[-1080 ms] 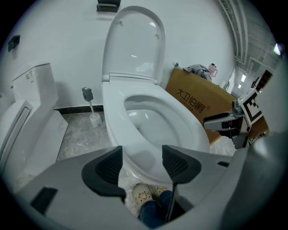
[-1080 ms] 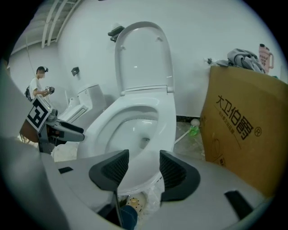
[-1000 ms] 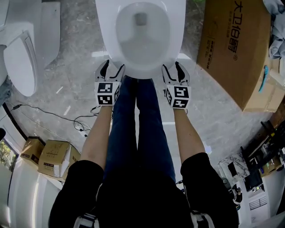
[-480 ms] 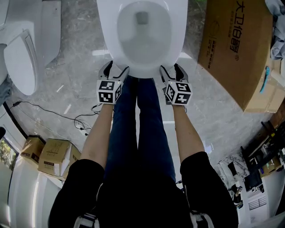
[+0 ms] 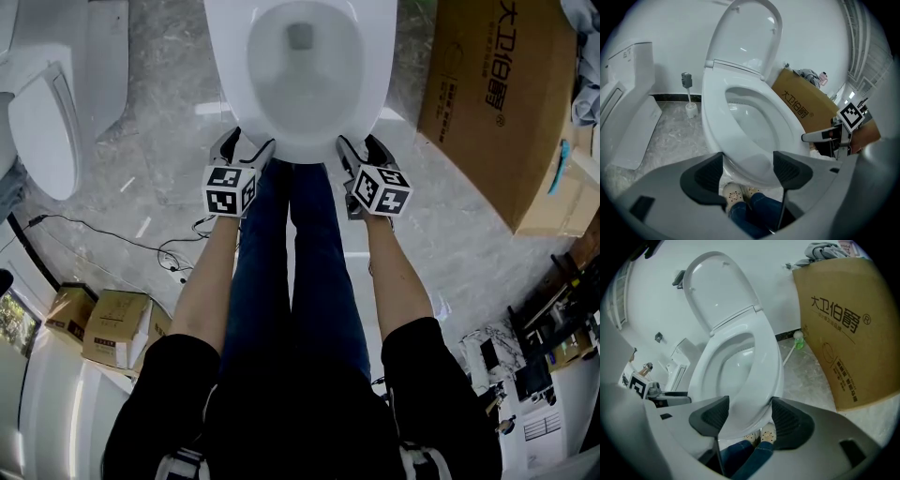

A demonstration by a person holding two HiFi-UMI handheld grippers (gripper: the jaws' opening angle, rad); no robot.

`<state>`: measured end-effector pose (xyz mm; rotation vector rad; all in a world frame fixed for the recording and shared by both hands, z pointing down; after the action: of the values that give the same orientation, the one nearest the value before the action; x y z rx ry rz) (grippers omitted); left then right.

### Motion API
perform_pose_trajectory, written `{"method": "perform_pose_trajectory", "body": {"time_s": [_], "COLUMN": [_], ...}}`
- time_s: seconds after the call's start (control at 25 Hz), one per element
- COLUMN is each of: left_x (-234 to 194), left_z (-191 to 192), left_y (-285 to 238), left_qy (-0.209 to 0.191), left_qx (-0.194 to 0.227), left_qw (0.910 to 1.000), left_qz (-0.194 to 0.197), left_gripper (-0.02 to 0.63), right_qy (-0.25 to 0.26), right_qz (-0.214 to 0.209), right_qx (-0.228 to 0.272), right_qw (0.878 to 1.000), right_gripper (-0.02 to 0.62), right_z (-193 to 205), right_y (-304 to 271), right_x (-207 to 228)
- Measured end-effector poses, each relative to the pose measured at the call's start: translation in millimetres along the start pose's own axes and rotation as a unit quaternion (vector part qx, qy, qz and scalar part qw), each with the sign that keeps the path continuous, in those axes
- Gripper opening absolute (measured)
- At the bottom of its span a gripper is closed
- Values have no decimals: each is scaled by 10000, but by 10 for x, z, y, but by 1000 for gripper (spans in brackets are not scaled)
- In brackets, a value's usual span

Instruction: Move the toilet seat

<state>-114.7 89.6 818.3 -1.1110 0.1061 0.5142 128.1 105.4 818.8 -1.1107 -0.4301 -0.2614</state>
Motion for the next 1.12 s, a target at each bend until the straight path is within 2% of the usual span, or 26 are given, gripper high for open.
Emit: {"method": "perform_pose_trajectory", "body": {"time_s": [0.28,0.68,0.92,1.12], "left_x": [15,1,3,14], "left_z": [-10,1,-2,-20], "left_y": [23,-1,-11,39], "left_qy": [67,32,112,67], "left_qx": [-95,-136,-145,-62], "left_qw": [9999,9999,9998,9999], "left_qz": [10,38,50,46], "left_gripper": [336,337,337,337], "right_qy": [-272,-133,-598,-866], "right_qz": [13,0,132,161], "right_qx": [-1,-46,-158,11], "right_qw": [9996,9999,9980,9961], "right_gripper": [292,296,299,296], "right_z": [-16,13,-59,-98], "right_y": [89,-11,-58,2], "right_x": [-50,-11,30,7]}}
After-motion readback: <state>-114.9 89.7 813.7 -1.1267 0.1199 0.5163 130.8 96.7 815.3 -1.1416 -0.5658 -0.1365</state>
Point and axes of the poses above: the fingertips, and each gripper's own axes: y backward along the fingers, x to its right, z out of its underside, the point moved 4 cm from there along y, backward along the fingers, and after that the axes turned 2 degrees about -z, right-handed, at the moved point
